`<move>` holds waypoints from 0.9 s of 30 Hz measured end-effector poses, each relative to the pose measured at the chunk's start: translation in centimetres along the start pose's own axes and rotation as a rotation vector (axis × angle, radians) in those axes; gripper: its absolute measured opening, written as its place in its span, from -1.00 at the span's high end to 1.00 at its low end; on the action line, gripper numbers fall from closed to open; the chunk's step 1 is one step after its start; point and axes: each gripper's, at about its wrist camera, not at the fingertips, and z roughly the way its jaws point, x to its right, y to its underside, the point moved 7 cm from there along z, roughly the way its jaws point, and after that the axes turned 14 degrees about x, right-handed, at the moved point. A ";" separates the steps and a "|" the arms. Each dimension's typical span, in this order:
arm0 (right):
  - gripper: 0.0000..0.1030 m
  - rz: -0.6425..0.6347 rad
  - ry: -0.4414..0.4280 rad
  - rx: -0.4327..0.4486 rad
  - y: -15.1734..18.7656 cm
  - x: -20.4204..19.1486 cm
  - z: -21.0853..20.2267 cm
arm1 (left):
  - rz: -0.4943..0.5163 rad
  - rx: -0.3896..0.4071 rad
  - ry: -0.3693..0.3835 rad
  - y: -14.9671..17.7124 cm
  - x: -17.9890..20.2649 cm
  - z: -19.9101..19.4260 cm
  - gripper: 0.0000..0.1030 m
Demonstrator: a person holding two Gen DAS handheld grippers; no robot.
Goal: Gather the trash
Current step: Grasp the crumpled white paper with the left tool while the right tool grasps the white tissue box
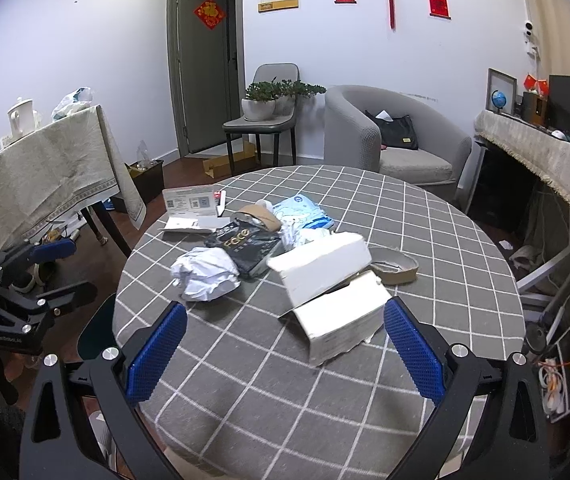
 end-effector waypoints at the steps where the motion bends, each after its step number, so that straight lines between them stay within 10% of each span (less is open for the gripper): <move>1: -0.93 -0.002 -0.002 -0.004 -0.1 0.1 0.2 | -0.005 0.001 0.015 -0.1 0.2 0.2 -0.84; 27: -0.93 -0.017 -0.179 -0.156 1.4 3.5 5.5 | -0.120 -0.098 0.233 -0.3 5.1 8.2 -0.42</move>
